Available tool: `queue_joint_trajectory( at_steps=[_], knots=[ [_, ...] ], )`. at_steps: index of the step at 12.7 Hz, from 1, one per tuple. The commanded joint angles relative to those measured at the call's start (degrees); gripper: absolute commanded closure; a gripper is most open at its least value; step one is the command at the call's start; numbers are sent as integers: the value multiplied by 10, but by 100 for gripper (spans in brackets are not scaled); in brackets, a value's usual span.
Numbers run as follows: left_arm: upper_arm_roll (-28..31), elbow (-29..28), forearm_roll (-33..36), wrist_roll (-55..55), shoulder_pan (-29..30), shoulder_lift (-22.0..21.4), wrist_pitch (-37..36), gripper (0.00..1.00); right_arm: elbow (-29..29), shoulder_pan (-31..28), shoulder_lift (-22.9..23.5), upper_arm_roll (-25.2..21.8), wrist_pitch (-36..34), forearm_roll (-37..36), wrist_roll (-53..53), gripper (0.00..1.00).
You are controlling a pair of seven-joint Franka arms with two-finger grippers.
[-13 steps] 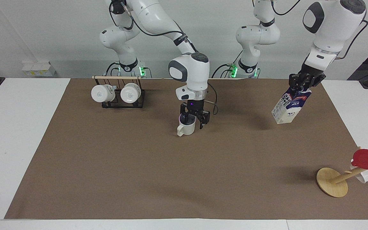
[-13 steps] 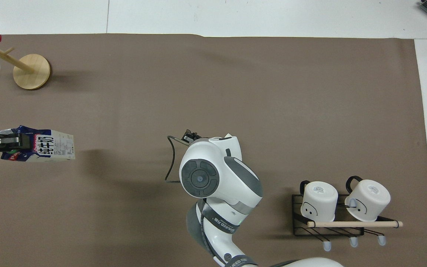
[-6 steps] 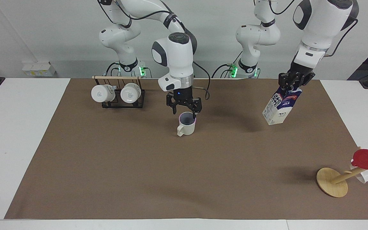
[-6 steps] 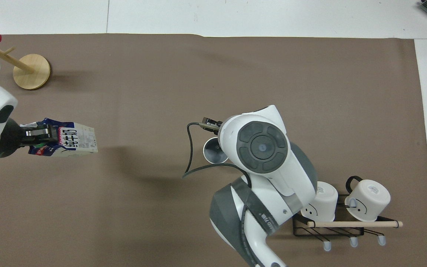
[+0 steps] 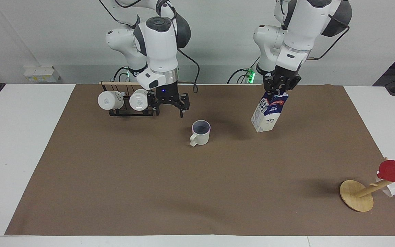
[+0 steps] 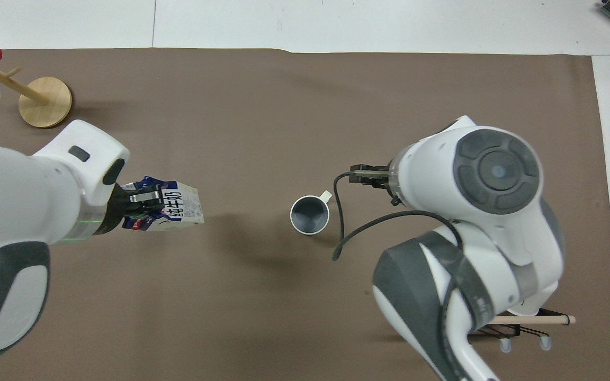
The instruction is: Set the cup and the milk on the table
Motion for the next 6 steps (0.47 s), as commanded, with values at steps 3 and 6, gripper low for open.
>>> queue_joint_trajectory(
  at_steps=[3,6],
  knots=[
    [11,12,-6,-47,-67,58,53,63,-6,-103,-57,1,-73,25,-176,0],
    [11,10,-5,-55,-96,71,64,63,-6,-179,-77,1,-106,25,-271,0]
  ],
)
